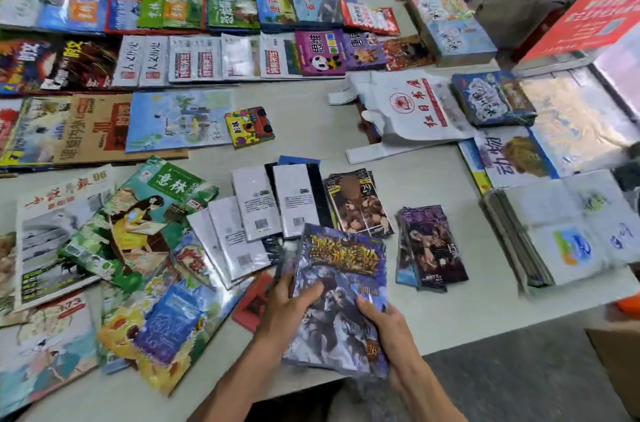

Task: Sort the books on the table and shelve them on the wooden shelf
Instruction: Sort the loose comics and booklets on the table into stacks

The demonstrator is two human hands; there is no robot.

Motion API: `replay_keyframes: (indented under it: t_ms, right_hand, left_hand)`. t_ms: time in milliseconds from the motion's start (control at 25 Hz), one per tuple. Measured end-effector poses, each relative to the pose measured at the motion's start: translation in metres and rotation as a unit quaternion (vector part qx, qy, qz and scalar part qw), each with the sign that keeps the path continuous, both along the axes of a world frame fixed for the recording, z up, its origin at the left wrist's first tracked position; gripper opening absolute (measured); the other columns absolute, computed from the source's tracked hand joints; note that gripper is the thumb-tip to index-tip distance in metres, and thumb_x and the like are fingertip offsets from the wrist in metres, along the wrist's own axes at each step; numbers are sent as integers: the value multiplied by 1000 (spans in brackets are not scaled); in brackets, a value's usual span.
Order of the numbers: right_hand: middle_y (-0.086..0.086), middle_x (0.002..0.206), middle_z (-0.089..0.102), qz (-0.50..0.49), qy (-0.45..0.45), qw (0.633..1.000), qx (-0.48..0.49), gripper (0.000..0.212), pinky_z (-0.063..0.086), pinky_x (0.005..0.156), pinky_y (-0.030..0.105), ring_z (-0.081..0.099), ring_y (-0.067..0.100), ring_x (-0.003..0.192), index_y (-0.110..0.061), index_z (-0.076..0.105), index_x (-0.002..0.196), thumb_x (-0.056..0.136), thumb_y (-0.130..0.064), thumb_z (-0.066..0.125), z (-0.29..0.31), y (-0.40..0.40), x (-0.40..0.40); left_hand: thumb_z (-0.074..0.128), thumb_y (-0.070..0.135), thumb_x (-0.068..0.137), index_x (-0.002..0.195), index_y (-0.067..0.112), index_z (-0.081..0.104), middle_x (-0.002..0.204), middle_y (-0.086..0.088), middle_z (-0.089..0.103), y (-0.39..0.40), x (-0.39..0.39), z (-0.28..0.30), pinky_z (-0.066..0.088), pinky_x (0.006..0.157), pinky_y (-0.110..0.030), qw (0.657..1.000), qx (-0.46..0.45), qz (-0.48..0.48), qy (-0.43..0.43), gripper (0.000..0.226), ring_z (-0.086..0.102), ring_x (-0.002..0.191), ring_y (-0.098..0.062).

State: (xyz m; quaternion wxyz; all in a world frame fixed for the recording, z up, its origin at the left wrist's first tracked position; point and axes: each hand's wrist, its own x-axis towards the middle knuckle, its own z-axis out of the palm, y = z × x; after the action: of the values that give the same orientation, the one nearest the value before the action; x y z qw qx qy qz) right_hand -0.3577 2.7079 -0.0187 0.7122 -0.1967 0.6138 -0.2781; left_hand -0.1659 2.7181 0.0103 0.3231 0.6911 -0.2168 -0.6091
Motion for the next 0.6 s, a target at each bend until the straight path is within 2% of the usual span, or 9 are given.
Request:
replay_keyframes:
  t_ms: [80, 160, 200, 240, 360, 520, 600]
  right_hand:
    - [32, 117, 69, -63, -23, 997, 29, 44, 44, 97, 74, 63, 56, 110, 1, 65, 124, 85, -18, 75, -4, -25, -45]
    - [31, 123, 67, -117, -50, 992, 26, 48, 42, 102, 71, 60, 54, 117, 0, 60, 131, 88, -18, 71, -4, -59, -82]
    - [29, 128, 65, -138, -65, 988, 10, 50, 42, 106, 68, 59, 51, 121, -1, 58, 135, 89, -18, 68, -2, -79, -93]
    - [28, 133, 62, -150, -79, 986, -10, 52, 41, 108, 64, 57, 47, 124, -2, 57, 137, 90, -20, 66, 1, -100, -101]
    - [23, 139, 60, -183, -119, 976, -17, 58, 44, 108, 58, 54, 42, 130, -5, 52, 143, 90, -26, 63, 1, -168, -116]
    - [21, 135, 63, -184, -95, 978, 13, 49, 57, 89, 50, 60, 40, 123, -4, 54, 141, 97, -25, 63, -19, -227, -116]
    - [20, 124, 68, -171, -54, 984, 18, 49, 58, 88, 50, 68, 38, 103, 0, 55, 137, 97, -25, 65, -29, -237, -113]
  left_hand:
    - [75, 58, 72, 138, 34, 51, 129, 20, 54, -23, -39, 0, 43, 96, -24, 999, 12, -27, 25, 73, 54, 118, -4]
    - [71, 42, 87, 118, 34, 66, 100, 31, 65, -49, -67, -4, 47, 72, -8, 1000, 0, -10, 19, 32, 62, 92, 11]
    - [68, 35, 91, 106, 34, 70, 90, 30, 69, -59, -76, -5, 46, 67, -6, 1000, -7, 6, -6, 15, 63, 86, 11]
    - [66, 31, 93, 99, 34, 72, 86, 25, 72, -67, -81, -8, 48, 70, -8, 999, -13, 17, -37, 8, 65, 86, 6]
    - [64, 26, 95, 101, 28, 70, 96, 8, 72, -83, -96, -9, 50, 85, -29, 994, -23, 18, -105, 8, 66, 92, -12]
    - [65, 18, 95, 100, 34, 65, 99, 10, 68, -80, -97, -19, 46, 72, -17, 992, -16, -7, -126, 16, 63, 93, -5]
    - [65, 17, 94, 97, 37, 63, 102, 10, 68, -75, -96, -25, 47, 75, -18, 991, -6, -25, -132, 21, 64, 98, -8]
